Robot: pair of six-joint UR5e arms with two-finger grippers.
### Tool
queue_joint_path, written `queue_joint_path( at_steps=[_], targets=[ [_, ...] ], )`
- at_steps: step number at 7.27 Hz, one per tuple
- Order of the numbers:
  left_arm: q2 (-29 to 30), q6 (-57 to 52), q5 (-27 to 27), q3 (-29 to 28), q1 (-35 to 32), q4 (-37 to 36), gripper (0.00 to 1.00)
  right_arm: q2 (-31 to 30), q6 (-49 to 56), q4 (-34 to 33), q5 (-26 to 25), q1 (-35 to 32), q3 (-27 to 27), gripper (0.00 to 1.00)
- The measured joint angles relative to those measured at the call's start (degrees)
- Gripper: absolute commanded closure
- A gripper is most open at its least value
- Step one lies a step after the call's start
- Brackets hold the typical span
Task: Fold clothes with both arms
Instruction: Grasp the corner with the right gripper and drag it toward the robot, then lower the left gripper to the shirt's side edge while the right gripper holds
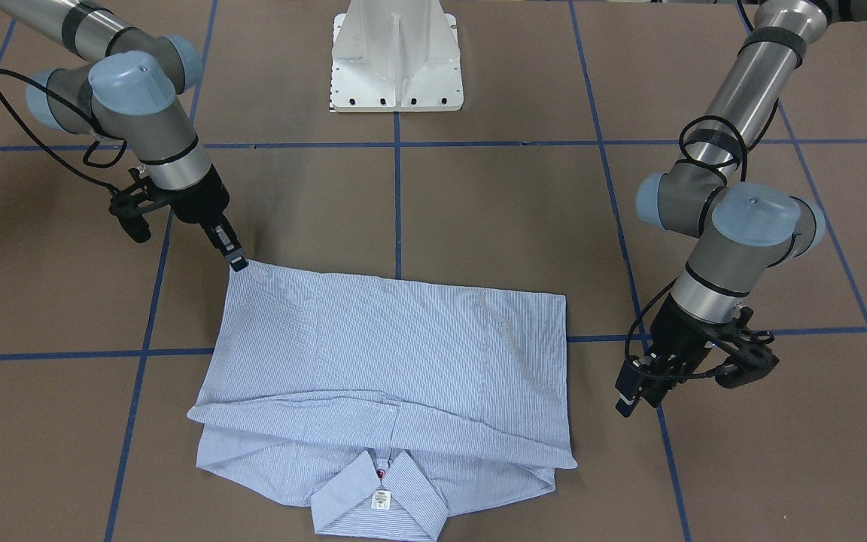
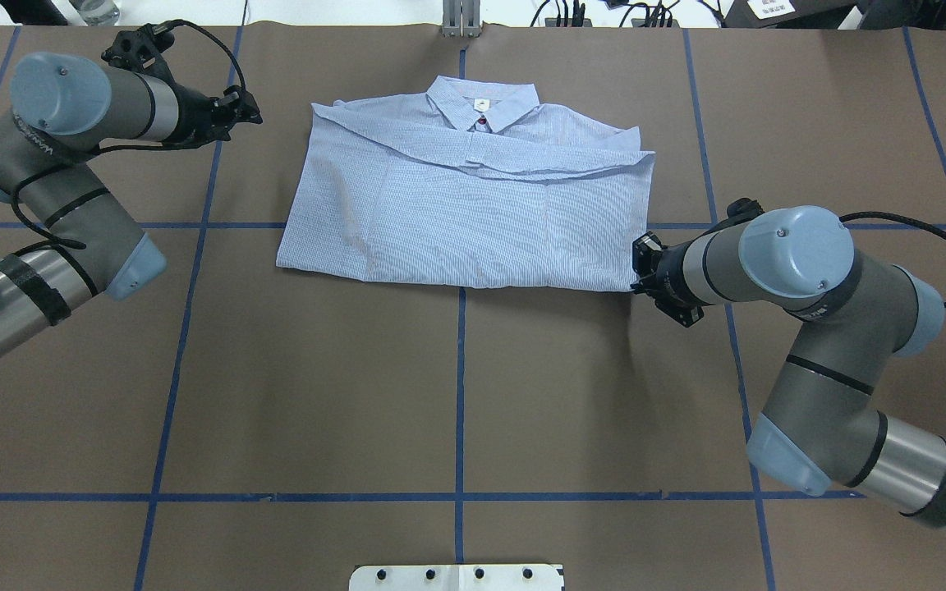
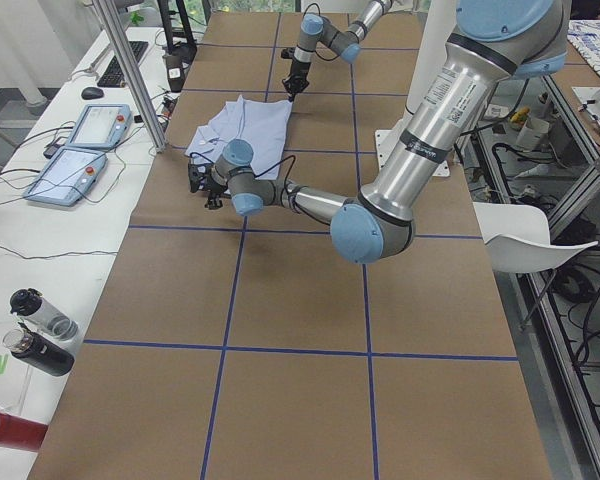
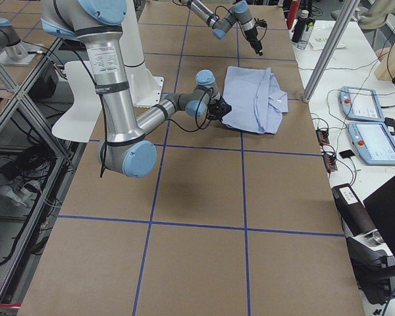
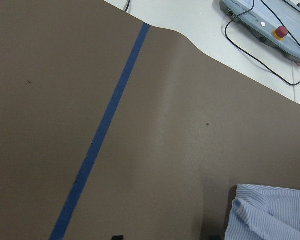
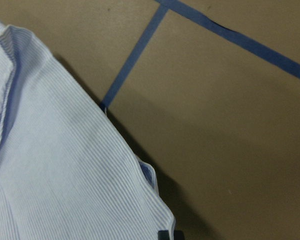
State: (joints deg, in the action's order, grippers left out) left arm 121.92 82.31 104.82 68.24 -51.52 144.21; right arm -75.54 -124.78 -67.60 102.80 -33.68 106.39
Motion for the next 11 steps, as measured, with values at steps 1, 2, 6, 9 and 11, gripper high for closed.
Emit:
queue_joint_path(
  at_steps=[1, 2, 6, 9, 11],
  targets=[
    [0.0, 0.1, 0.15, 1.05, 0.63, -0.03, 0.35, -0.81, -0.33, -6.47, 1.72, 4.15, 5.9, 1.0],
    [-0.01, 0.2, 0.66, 1.98, 1.39, -0.09, 0.35, -1.12, -0.66, -13.23, 2.56, 10.18, 11.1, 1.0],
    [-2.28, 2.76, 9.57, 9.24, 2.43, -0.72, 0.35, -2.36, -1.2, -22.06, 8.3, 27.85, 19.45, 0.0],
    [-8.77, 9.26, 12.92, 18.23, 5.8, -0.89, 0.35, -2.75, -6.9, -24.32, 8.35, 31.02, 21.61, 0.0],
    [-11.06, 17.94, 13.06, 21.54, 10.01, -0.81, 0.35, -2.37, -8.23, -24.69, 7.77, 24.12, 22.62, 0.0]
  ],
)
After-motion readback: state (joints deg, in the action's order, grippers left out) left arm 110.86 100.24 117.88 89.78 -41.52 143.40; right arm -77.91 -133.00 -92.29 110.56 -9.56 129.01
